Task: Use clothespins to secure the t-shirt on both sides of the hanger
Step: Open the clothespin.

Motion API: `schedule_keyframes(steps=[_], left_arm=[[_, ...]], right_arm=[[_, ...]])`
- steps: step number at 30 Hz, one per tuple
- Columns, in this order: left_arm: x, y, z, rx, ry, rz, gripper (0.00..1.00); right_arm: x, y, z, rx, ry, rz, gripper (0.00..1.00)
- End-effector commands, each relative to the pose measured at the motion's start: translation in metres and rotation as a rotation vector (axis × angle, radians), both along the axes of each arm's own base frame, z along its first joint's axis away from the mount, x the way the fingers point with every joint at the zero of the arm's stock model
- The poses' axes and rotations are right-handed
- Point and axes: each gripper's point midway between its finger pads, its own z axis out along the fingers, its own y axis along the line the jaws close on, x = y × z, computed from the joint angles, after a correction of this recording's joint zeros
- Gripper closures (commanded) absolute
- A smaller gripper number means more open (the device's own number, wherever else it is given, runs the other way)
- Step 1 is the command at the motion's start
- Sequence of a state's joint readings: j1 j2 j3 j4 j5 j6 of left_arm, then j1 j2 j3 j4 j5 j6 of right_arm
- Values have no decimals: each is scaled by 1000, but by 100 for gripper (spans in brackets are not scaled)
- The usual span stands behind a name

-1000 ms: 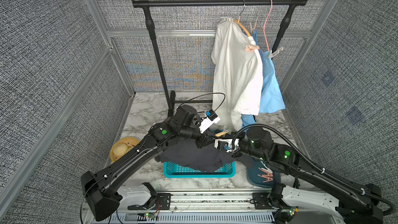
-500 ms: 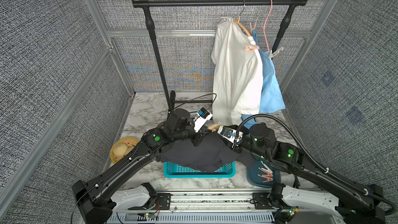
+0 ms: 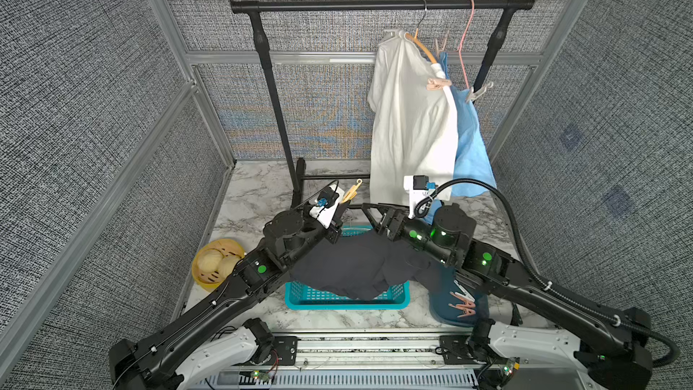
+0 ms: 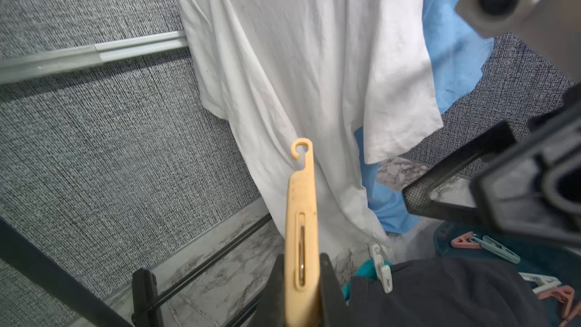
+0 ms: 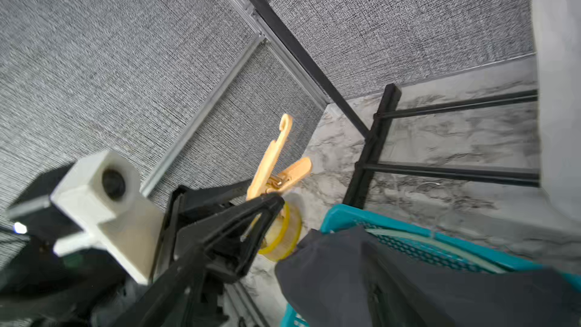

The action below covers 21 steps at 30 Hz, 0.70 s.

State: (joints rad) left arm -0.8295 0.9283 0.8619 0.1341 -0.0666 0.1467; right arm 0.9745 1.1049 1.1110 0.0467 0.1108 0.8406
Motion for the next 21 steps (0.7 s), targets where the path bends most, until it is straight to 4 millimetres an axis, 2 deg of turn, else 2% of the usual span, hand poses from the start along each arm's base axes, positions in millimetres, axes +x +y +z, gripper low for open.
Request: schedule_keyframes(steps=[1, 5, 10, 13, 16, 21], left_arm=[[-9, -6, 27, -38, -125, -60, 100], [-14, -7, 31, -42, -161, -81, 100], [-16, -5, 34, -62, -184, -80, 100], [-16, -2, 33, -52, -198, -69, 100], [-20, -3, 35, -57, -212, -88, 100], [-26, -9, 31, -48, -208, -136, 100]], right_arm=[[-3, 14, 36, 192, 59, 61, 21], [3, 25, 35, 220, 93, 61, 21], [12, 27, 28, 224, 115, 14, 21], [16, 26, 30, 235, 107, -10, 24], [20, 27, 32, 244, 94, -27, 28], [25, 33, 37, 265, 78, -27, 40]])
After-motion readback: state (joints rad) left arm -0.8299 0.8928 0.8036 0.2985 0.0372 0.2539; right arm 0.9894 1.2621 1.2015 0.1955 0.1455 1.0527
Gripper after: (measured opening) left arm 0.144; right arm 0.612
